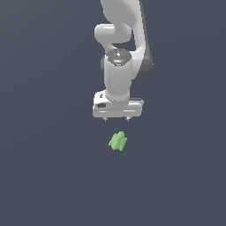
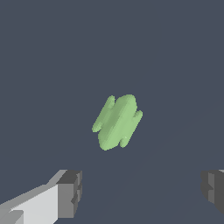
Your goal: Pick up the object and move it to a goal position.
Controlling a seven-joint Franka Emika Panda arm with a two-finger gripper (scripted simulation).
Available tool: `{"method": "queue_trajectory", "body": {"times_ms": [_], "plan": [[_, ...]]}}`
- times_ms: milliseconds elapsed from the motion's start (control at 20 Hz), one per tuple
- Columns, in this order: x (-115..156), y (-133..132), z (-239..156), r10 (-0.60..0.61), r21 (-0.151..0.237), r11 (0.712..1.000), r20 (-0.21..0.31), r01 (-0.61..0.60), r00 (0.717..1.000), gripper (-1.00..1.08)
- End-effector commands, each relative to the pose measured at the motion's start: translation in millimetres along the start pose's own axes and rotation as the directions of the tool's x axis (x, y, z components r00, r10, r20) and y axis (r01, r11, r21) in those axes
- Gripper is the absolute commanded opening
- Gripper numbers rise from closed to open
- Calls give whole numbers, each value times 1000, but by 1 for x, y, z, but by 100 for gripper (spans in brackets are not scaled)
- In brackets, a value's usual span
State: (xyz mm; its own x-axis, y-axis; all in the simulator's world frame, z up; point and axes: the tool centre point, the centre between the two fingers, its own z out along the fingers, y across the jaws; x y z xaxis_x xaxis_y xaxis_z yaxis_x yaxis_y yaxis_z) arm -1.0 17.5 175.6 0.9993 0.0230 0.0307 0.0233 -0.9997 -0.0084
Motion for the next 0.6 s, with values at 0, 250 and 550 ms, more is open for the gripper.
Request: {"method": "queue_trajectory", "body": {"times_ms": [0, 250, 550], "plan": [[0, 0, 0, 0, 0, 1000, 0, 0, 1000, 100], [-1, 10, 2, 30, 5, 1000, 12, -30, 999, 100], [-3, 21, 3, 50, 11, 999, 24, -50, 998, 100]]}}
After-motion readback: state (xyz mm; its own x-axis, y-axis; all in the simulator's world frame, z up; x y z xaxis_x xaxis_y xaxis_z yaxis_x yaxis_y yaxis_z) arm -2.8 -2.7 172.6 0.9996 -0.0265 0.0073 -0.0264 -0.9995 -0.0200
